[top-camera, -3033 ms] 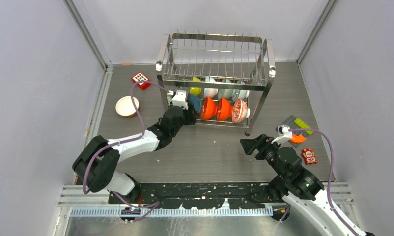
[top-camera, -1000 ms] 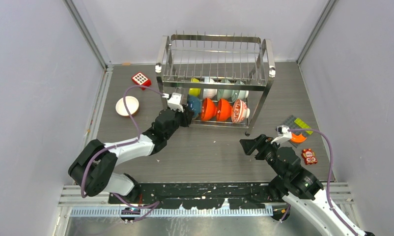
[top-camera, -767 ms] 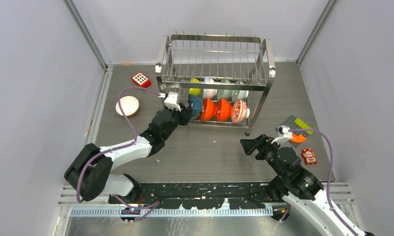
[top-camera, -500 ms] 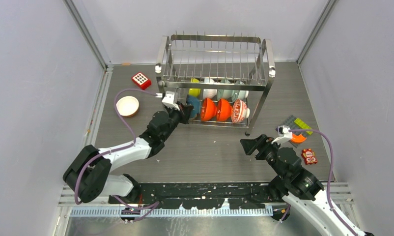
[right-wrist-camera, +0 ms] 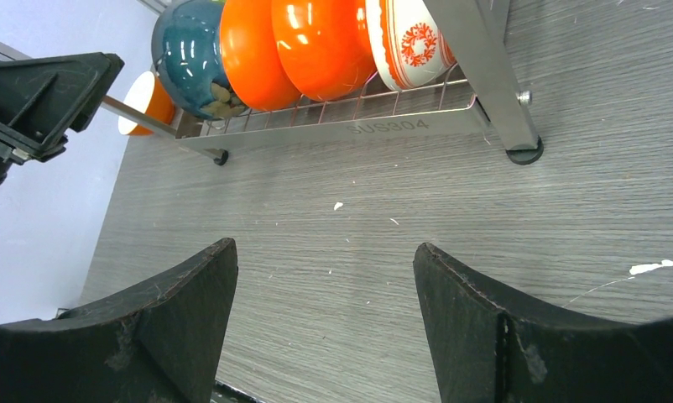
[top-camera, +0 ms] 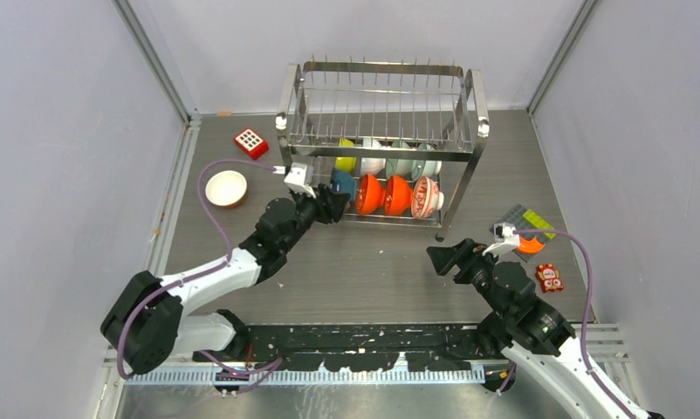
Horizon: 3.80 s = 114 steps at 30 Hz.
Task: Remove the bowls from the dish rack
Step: Pick up the bowl from the dish rack.
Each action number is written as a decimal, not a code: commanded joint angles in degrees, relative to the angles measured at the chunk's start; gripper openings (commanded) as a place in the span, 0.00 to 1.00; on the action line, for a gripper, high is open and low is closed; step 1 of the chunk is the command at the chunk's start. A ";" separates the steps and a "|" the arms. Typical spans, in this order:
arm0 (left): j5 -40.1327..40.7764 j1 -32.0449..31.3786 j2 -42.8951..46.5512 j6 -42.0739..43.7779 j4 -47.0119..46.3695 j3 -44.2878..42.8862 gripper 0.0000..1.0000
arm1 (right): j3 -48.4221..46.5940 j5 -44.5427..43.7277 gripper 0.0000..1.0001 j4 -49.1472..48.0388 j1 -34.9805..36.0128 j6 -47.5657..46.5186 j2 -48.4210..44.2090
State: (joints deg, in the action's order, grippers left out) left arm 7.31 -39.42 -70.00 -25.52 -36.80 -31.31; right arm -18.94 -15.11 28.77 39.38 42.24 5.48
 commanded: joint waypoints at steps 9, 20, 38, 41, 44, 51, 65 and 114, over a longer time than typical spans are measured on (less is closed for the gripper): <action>5.91 -11.11 2.34 4.39 19.57 -8.35 0.58 | 0.13 -1.45 0.81 -1.22 0.30 1.36 -1.48; 15.28 -16.57 -10.48 4.80 28.31 -21.31 0.51 | -0.22 -0.75 0.81 1.46 0.35 4.26 -3.58; 16.43 -13.30 -17.66 8.46 29.06 -26.94 0.54 | 0.52 0.54 0.81 2.97 0.35 4.80 -5.04; 14.94 -12.07 -18.31 8.59 29.42 -27.61 0.54 | 0.74 0.43 0.81 2.74 0.27 4.79 -5.00; 12.69 -11.18 -19.82 8.68 30.46 -29.15 0.53 | 0.98 0.35 0.80 2.48 0.34 4.83 -4.98; 8.30 -8.83 -22.57 7.79 30.43 -30.79 0.48 | 0.96 0.17 0.81 2.52 0.28 4.73 -5.02; 7.95 -7.43 -19.99 2.37 15.97 -20.16 0.45 | 0.84 -0.45 0.81 1.64 0.34 5.11 -4.96; 9.06 -7.14 -23.50 9.08 -16.02 -10.35 0.41 | -0.57 -13.56 0.80 -20.04 0.29 -4.36 7.97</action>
State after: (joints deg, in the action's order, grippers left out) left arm 17.52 -47.33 -92.77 -15.35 -54.54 -40.27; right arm -19.75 -28.86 8.16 39.38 37.95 14.39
